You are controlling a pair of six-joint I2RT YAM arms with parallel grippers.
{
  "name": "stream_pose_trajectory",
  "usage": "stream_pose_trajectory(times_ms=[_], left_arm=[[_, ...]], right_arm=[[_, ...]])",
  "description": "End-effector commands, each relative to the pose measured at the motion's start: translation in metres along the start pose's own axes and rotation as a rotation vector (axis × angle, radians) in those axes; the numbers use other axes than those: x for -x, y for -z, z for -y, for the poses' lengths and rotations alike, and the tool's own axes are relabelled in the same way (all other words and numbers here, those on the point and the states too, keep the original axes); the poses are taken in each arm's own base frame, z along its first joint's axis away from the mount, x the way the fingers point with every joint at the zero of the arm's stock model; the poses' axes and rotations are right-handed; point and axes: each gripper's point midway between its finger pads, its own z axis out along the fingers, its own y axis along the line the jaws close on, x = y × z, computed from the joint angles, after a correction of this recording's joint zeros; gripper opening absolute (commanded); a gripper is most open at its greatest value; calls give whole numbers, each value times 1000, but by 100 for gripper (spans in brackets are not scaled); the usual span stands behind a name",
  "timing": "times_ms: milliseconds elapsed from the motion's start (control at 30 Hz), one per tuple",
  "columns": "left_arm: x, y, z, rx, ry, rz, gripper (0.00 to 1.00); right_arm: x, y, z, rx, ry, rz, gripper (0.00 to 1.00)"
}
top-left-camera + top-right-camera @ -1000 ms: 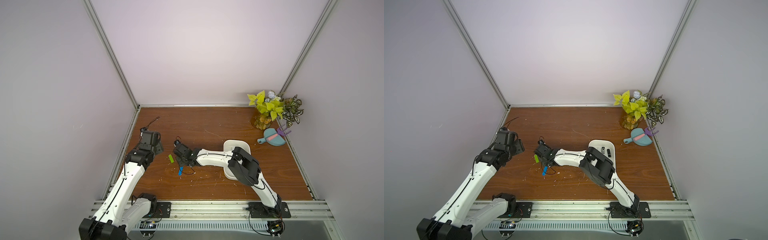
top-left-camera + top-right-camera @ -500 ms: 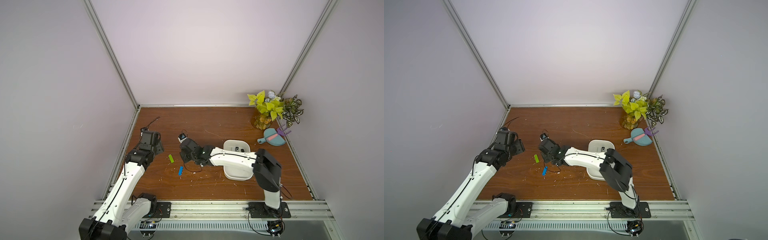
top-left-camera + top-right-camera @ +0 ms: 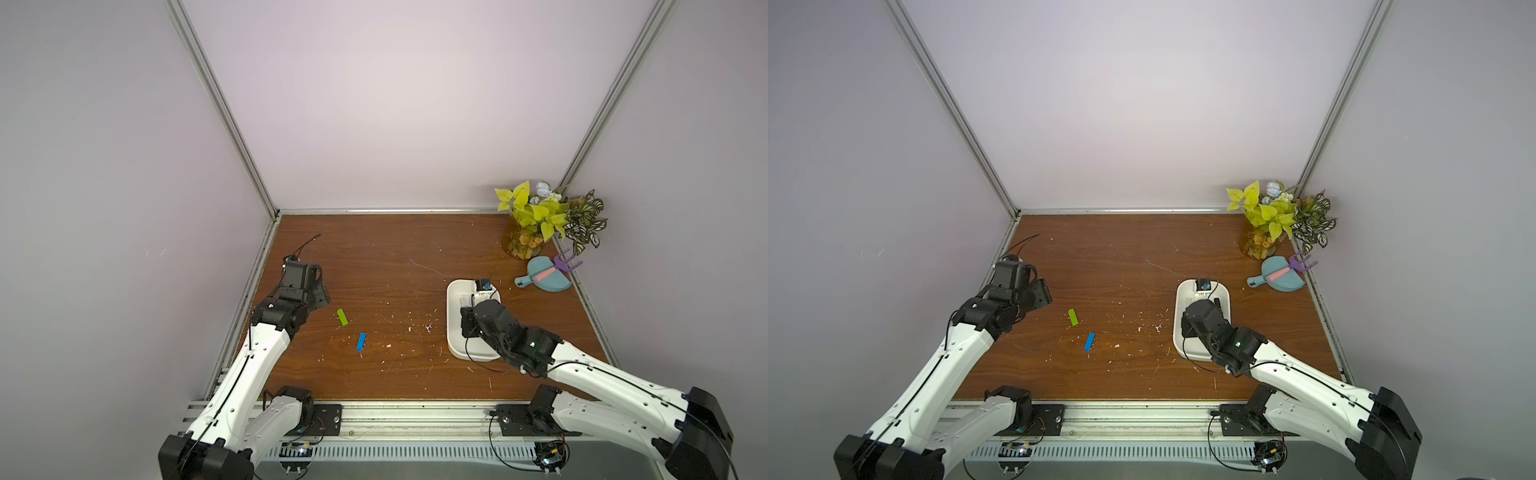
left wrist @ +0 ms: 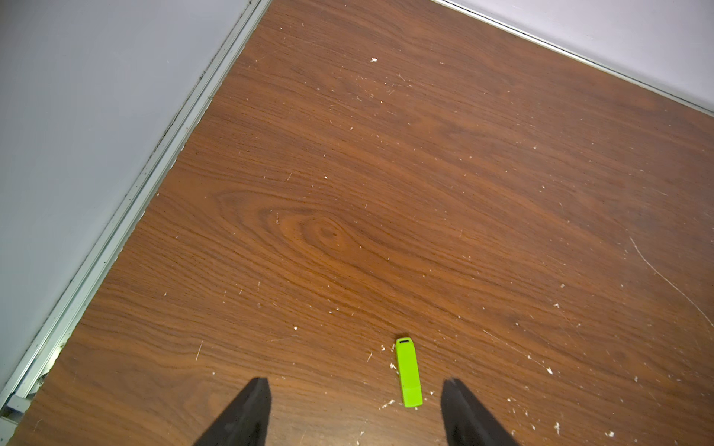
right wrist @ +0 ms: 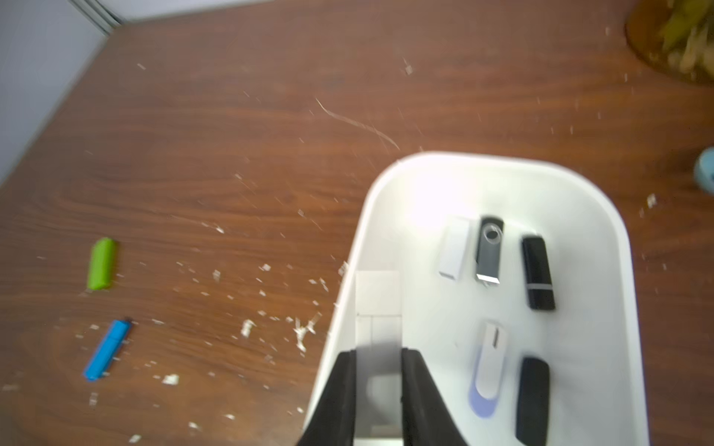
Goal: Put the usb flash drive into the storage box
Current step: Place the USB flash in the storage box.
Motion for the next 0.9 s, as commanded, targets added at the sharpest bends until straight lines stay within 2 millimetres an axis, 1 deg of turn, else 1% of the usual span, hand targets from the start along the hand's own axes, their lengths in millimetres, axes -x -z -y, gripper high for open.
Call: stream_pose_trajectory(times_ms=[0, 100, 233, 333, 467, 767, 867], left_arm=[[-3, -3, -3, 5, -6, -9, 70], [-3, -4, -2, 4, -9, -14, 70], [-5, -6, -2, 7, -11, -22, 70], [-5, -7, -2, 6, -13, -25, 70], [-6, -8, -1, 7, -13, -30, 70], [-6, -8, -1, 6, -16, -32, 70], [-7, -9, -1, 6, -15, -34, 70]], right_arm=[[-20, -8, 11, 7, -81, -65, 11], [-28, -20, 20, -26, -108, -96, 12], [-35, -34, 18, -23, -114, -137, 12], [-37, -40, 22, -49, -126, -147, 13], [-42, -46, 30, -93, -142, -151, 14], [-53, -56, 36, -120, -137, -181, 17], [-56, -57, 37, -121, -141, -187, 20]])
